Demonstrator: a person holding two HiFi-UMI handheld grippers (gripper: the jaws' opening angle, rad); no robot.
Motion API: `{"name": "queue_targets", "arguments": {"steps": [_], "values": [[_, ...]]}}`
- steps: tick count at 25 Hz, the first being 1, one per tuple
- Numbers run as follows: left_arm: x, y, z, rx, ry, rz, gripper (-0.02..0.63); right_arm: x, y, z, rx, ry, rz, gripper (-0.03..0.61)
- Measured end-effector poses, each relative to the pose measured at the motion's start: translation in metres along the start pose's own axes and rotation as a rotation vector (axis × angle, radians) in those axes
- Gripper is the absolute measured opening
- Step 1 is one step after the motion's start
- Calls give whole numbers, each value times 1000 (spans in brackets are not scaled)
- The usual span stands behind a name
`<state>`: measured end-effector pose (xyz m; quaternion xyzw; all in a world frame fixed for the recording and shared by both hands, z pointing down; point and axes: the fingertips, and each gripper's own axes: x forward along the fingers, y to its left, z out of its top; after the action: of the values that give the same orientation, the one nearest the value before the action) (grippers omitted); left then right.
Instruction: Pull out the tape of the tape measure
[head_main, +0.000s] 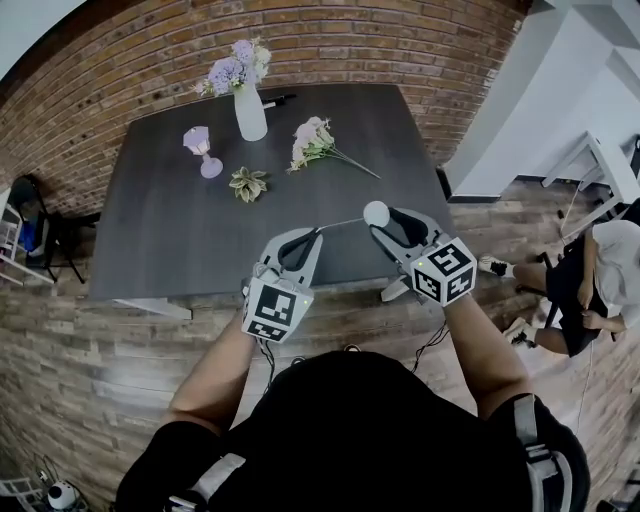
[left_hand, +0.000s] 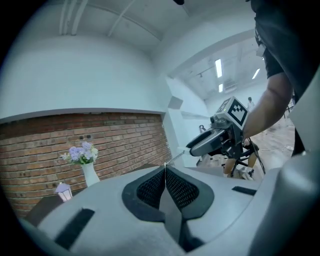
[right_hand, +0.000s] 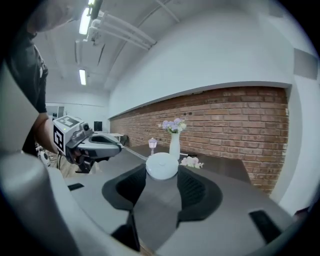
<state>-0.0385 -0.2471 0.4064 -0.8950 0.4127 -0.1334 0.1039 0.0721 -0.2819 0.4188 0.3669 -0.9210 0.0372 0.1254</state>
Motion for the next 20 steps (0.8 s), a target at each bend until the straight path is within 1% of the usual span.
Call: {"name": "queue_targets", "arguments": {"steps": [3,7,10,13,17,20], "values": [[-11,28,-8,-2,19,94,12,-11,-36,-7,69,-6,-90,195],[-34,75,-25,-60,55,228,12,-33,-83,-18,135,-7,-215,194],[-51,100,-35,-100,73,306,12,-45,-103,-25,146,2,-257,195],[-60,111,-43,-137,85,349,12,-44,-107,-27,153,9,-261,195],[-61,104,-56,-144,124,339,12,-27,-92,-32,137,28,-214,195],[-57,98,-73,-153,171,330,12,-15,-83,-39,133,50,-187,195]]}}
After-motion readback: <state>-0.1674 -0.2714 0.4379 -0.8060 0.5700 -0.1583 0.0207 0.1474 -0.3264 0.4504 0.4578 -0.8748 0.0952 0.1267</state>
